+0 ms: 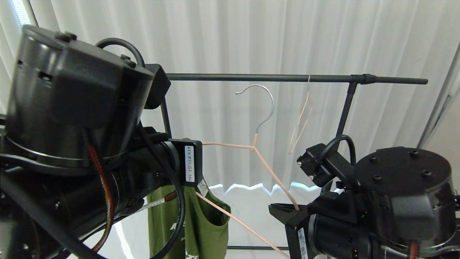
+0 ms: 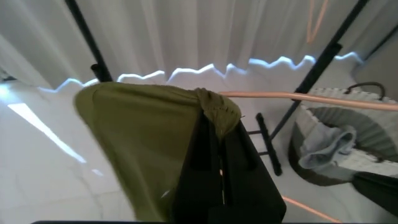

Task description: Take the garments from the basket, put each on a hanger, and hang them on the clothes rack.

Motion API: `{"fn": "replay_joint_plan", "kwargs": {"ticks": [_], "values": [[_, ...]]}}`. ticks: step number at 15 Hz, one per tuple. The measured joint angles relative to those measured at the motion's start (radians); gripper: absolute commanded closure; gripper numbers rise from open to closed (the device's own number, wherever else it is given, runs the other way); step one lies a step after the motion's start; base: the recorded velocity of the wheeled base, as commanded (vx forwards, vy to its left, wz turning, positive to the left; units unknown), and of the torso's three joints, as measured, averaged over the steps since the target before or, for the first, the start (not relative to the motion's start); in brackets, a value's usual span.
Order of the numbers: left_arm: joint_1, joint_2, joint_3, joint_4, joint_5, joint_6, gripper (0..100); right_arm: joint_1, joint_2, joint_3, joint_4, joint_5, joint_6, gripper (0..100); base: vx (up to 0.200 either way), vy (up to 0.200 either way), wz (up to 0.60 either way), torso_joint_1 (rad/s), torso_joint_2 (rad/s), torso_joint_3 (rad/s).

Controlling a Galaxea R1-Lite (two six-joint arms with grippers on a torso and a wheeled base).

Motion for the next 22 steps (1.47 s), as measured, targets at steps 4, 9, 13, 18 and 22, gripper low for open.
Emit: {"fn": "replay_joint_plan", "kwargs": {"ticks": [4,9,13,18,22], "values": [[-0.042,0.000,-0.023,0.000,-0.011,-0.011,100,0.005,0.052,-0.059,0.001,0.006,0.000,100,0.000,0.000,0.00,0.000,0.00,0.000],[-0.066,-0.002,-0.030,0.000,-0.026,-0.011,100,0.008,0.122,-0.119,0.002,0.023,0.000,100,0.000,0.000,0.00,0.000,0.00,0.000],[-0.089,-0.007,-0.039,0.000,-0.060,-0.011,100,0.015,0.156,-0.143,0.001,0.023,-0.001,100,0.000,0.000,0.00,0.000,0.00,0.000],[-0.090,-0.041,0.009,-0.001,-0.066,-0.008,100,0.015,0.137,-0.137,-0.045,0.009,-0.006,100,0.000,0.000,0.00,0.000,0.00,0.000],[-0.090,-0.060,0.030,-0.002,-0.064,-0.008,100,0.014,0.127,-0.135,-0.099,-0.064,-0.019,100,0.000,0.000,0.00,0.000,0.00,0.000]]}}
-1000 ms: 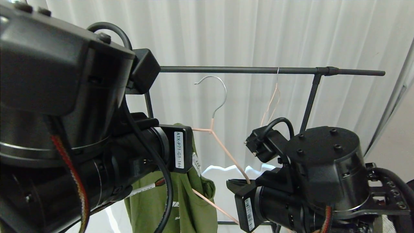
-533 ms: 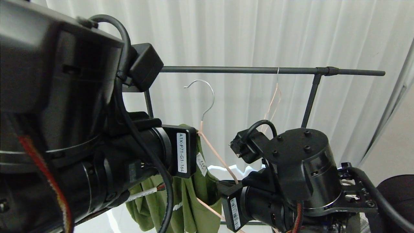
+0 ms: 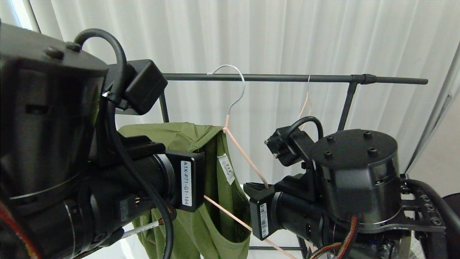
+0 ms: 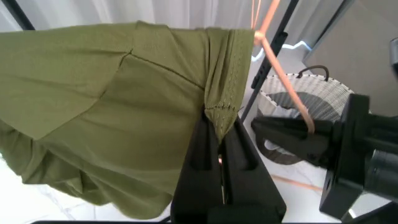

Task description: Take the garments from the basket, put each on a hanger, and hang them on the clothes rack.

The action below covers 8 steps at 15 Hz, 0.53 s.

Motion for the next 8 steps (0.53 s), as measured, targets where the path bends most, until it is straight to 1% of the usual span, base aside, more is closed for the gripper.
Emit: {"fn": "replay_joint_plan", "kwargs": {"ticks": [2,3,6,8], "values": [[0.000,-0.003,0.001,0.000,-0.002,0.000,100,0.000,-0.004,0.000,-0.023,-0.023,-0.010,100,0.000,0.000,0.00,0.000,0.00,0.000],[0.000,-0.004,0.002,0.000,-0.002,0.000,0,0.000,-0.008,0.003,-0.040,-0.029,-0.033,100,0.000,0.000,0.00,0.000,0.00,0.000],[0.000,-0.005,0.003,0.001,-0.003,-0.001,0,0.001,-0.022,0.026,-0.110,-0.031,-0.097,100,0.000,0.000,0.00,0.000,0.00,0.000],[-0.001,-0.006,0.004,0.000,-0.002,-0.003,0,0.002,-0.027,0.038,-0.153,-0.041,-0.106,100,0.000,0.000,0.00,0.000,0.00,0.000]]}}
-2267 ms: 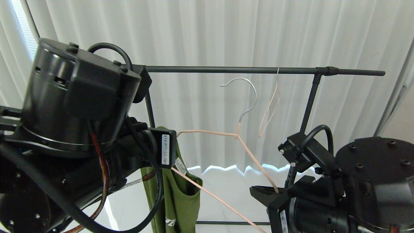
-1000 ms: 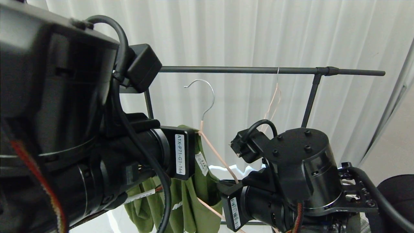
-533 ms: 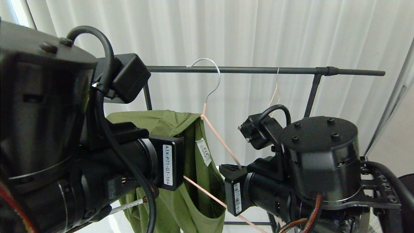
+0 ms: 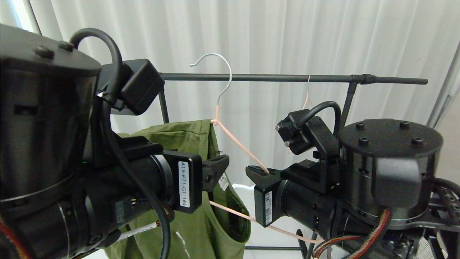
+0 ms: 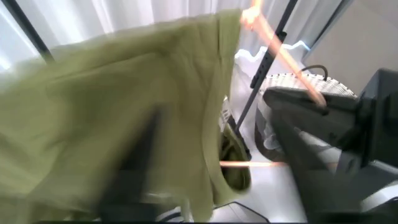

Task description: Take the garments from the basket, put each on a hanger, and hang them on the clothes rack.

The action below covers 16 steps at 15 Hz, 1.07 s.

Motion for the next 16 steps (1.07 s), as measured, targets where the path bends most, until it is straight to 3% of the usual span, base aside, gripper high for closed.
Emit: {"fn": "replay_joint_plan", "kwargs": {"ticks": [3,8,11,16], "values": [[-0.001,-0.015,0.014,-0.001,0.000,-0.001,0,0.000,-0.002,0.025,-0.066,-0.062,-0.003,100,0.000,0.000,0.00,0.000,0.00,0.000],[-0.009,-0.083,0.071,-0.001,0.000,0.004,0,-0.005,-0.033,0.104,-0.130,-0.086,-0.074,100,0.000,0.000,0.00,0.000,0.00,0.000],[-0.009,-0.144,0.123,-0.001,-0.012,0.068,0,-0.016,-0.079,0.189,-0.134,-0.084,-0.113,100,0.000,0.000,0.00,0.000,0.00,0.000],[0.051,-0.247,0.174,-0.001,-0.226,0.258,0,-0.003,-0.194,0.351,-0.139,-0.071,-0.163,100,0.000,0.000,0.00,0.000,0.00,0.000]]}}
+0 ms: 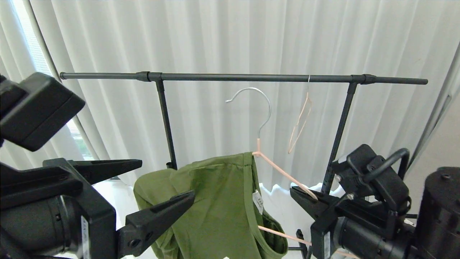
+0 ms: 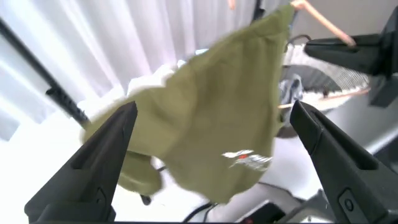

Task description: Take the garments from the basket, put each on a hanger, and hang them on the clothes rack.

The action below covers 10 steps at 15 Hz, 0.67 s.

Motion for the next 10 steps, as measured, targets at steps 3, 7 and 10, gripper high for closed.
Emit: {"fn": "replay_joint_plan", "kwargs": {"ticks": [3,7,10], "values": [[0.050,-0.013,0.008,-0.013,-0.156,0.045,0,0.045,-0.059,0.055,0.000,0.027,-0.045,100,0.000,0.000,0.00,0.000,0.00,0.000],[0.057,-0.034,0.064,-0.017,-0.424,0.135,0,0.089,-0.108,0.118,0.000,0.078,-0.113,100,0.000,0.000,0.00,0.000,0.00,0.000],[0.057,-0.041,0.136,-0.017,-0.450,0.184,0,0.139,-0.123,0.128,0.000,0.079,-0.114,100,0.000,0.000,0.00,0.000,0.00,0.000]]}}
